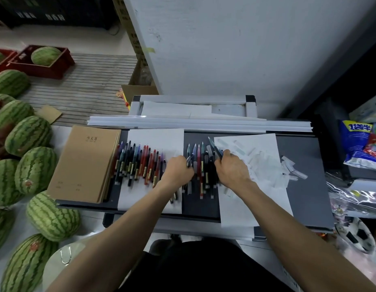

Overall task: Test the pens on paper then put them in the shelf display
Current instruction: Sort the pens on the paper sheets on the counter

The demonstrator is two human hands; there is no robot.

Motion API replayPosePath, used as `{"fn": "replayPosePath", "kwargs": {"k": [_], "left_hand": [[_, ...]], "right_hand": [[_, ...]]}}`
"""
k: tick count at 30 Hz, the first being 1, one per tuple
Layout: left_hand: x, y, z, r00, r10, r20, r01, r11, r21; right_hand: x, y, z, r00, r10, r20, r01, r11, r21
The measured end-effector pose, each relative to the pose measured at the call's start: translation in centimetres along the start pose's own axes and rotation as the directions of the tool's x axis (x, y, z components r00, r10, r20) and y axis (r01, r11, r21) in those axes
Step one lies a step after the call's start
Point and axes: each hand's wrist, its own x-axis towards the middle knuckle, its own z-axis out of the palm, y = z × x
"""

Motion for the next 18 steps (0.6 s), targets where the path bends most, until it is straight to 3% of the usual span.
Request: {"fn": "replayPosePath", "kwargs": {"k": [7, 10, 15, 18], "left_hand": [[-1.9, -0.2, 1.0, 0.991, 0.015, -0.130, -0.020, 0.999, -0.033], [-2.4, 0.0, 1.5, 0.981, 0.040, -0.188, -0.042, 0.999, -0.004], [-2.5, 0.1, 1.7, 0.980, 0.055, -0.191, -0.050, 0.998, 0.034], [-2.2, -0.1, 1.6, 0.983, 0.035, -0.183, -0.034, 0.999, 0.007]], "right_hand": [[-1.5, 0.8, -0.6, 0.996, 0.038, -0.076, -0.018, 0.971, 0.239], [-1.7, 0.9, -0.8, 0.994, 0.095, -0.048, -0.061, 0.880, 0.470], [-2.4, 1.0, -0.7, 0.986, 0.165, -0.009, -0.123, 0.772, 0.624], [-2.5, 1.0, -0.8, 0.977, 0.209, 0.044, -0.169, 0.628, 0.760]]}}
